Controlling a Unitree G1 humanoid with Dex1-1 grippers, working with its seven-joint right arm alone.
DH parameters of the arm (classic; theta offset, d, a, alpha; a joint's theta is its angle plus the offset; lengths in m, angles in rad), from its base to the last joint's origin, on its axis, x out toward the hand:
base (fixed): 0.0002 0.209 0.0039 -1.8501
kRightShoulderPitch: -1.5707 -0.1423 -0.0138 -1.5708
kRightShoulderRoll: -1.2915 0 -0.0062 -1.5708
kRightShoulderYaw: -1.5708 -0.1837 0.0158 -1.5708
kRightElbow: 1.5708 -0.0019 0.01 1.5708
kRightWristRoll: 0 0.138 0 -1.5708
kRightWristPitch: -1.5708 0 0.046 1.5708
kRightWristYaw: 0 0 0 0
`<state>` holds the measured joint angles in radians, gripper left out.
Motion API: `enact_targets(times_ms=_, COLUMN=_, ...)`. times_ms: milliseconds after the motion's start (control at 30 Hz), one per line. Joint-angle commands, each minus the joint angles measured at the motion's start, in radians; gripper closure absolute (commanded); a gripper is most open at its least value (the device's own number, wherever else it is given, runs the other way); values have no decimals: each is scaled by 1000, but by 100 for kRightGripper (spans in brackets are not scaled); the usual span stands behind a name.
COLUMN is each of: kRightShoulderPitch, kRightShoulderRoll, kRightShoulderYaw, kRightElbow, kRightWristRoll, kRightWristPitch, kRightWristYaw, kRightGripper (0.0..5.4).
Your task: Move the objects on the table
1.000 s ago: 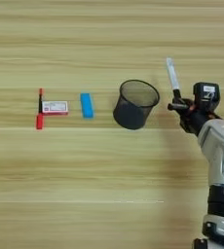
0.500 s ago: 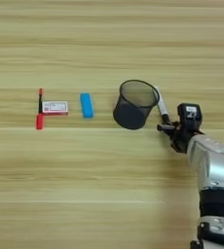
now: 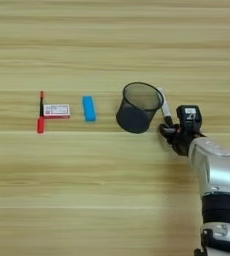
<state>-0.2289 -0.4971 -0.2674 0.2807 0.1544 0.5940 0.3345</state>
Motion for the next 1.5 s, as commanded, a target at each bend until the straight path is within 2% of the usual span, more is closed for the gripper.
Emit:
enact_targets(times_ms=33, kRightShoulderPitch=-5, kRightShoulderRoll=-45, kRightShoulderYaw=3, kRightElbow=-138, kRightWristRoll=-11, kRightWristPitch=4, kRightWristYaw=-3, kRightGripper=298)
enact_targets(times_ms=500, kRightShoulderPitch=89, kRightShoulderRoll=-60, kRightShoulderYaw=11, kRightElbow=-401, kRightWristRoll=-8, kRightWristPitch=86, kRightWristYaw=37, kRightGripper=153)
enact_targets(times_ms=1000, kRightShoulderPitch=138, kRightShoulderRoll=-67, kRightShoulderYaw=37, kRightElbow=-488, kRightWristRoll=-19, kRightWristPitch=113, kRightWristYaw=89, kRightGripper=7)
enact_targets(times_ms=1500, kRightShoulderPitch=109, kRightShoulderRoll=-25, kRightShoulderYaw=82, kRightElbow=-510, kRightWristRoll=2, kRightWristPitch=98, kRightWristYaw=106, kRightGripper=3)
